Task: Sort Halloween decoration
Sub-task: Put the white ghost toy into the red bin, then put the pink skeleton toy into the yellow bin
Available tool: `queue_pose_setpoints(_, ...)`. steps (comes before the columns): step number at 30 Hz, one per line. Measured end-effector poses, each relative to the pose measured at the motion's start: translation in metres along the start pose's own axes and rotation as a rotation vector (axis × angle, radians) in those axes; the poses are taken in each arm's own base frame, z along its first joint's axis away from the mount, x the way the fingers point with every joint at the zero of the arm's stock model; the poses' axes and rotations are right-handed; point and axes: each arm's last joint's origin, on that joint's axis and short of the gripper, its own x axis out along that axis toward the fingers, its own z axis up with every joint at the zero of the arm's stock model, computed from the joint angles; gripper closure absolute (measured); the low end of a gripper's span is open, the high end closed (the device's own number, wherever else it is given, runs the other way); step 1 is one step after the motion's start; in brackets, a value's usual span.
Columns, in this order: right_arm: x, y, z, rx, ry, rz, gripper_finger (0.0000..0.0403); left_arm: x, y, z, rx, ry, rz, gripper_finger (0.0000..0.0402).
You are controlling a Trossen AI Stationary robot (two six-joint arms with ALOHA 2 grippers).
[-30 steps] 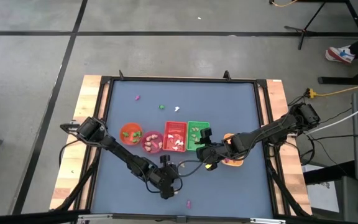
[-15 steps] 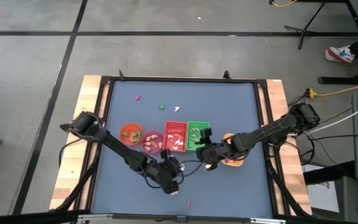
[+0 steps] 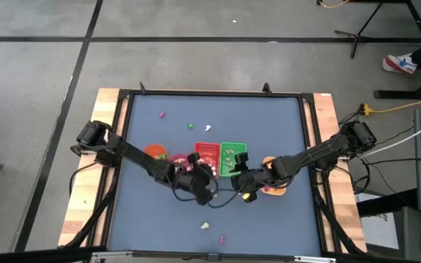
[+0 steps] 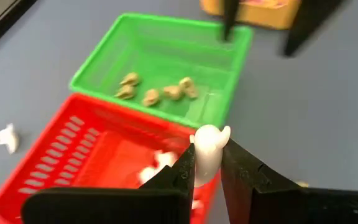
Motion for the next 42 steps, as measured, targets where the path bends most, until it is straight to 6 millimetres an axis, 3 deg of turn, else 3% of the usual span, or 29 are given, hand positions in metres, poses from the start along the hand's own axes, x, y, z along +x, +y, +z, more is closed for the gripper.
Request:
queue_pose_setpoints(11,-0.001,0.007,0.007,0.207,-0.069,0.252,0.0207,0.017,0.031,0.001,-0.012,0.090,0.101,0.0361)
queue_pose_setpoints(18,-0.009,0.017,0.024,0.220,-0.244,0.441,0.0207,0.022,0.040,0.004,-0.030,0.095,0.118,0.0325)
queue_pose_setpoints(25,-0.027,0.049,0.039,0.162,-0.405,0.497,0.0207,0.023,0.042,0.004,-0.036,0.097,0.121,0.0278)
queue_pose_setpoints(31,-0.029,0.082,0.043,0.117,-0.458,0.501,0.0207,0.023,0.042,0.004,-0.036,0.095,0.119,0.0272)
queue_pose_setpoints(38,-0.007,0.123,0.041,0.077,-0.505,0.547,0.0207,0.023,0.042,0.005,-0.039,0.097,0.109,0.0271)
queue_pose_setpoints(42,0.013,0.137,0.039,0.074,-0.525,0.552,0.0207,0.023,0.042,0.005,-0.041,0.096,0.107,0.0271)
